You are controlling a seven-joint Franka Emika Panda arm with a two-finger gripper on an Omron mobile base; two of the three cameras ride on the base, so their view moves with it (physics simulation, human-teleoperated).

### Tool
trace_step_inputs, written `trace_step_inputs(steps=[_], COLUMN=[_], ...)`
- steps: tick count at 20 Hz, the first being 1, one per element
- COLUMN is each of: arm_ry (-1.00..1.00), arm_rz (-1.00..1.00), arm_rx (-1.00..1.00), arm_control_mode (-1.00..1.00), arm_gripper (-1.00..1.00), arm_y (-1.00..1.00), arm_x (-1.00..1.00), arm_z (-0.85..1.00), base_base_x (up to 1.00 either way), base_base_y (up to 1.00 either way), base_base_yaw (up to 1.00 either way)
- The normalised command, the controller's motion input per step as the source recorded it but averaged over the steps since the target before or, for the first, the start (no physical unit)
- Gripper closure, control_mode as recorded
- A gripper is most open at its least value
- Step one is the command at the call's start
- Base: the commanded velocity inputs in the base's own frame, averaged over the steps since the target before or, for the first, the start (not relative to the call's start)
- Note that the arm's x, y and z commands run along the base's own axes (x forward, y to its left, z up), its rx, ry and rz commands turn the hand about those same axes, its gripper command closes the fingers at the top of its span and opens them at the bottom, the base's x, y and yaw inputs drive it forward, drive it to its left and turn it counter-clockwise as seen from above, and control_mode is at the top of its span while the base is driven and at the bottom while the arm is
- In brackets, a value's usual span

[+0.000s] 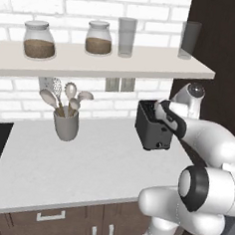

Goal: Start the toaster. Once the lever pops up, take the bread to the plate on the dining counter.

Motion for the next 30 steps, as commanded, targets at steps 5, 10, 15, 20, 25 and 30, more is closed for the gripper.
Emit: trace_step_inputs(steps=[5,10,15,20,25,30], arm_ry=[0.00,0.00,0.00,0.00,0.00,0.00], arm_rz=[0.00,0.00,0.00,0.00,0.00,0.00], arm_rx=[0.00,0.00,0.00,0.00,0.00,0.00], arm_control_mode=[-1.00,-1.00,-1.00,-1.00,-1.00,-1.00], arm_gripper=[-1.00,-1.00,-1.00,-1.00,-1.00,-1.00], arm_y=[0.00,0.00,0.00,0.00,-0.03,0.00], arm_x=[0.19,0.22,0.22,0.16,0.04,0.09], arm_z=[-0.24,-0.13,-0.07,-0.07,-0.01,0.00], base_base_x=[0.00,0.00,0.00,0.00,0.00,0.00], base_base_y=[0.00,0.00,0.00,0.00,0.00,0.00], base_base_yaw=[0.00,0.00,0.00,0.00,0.00,0.00])
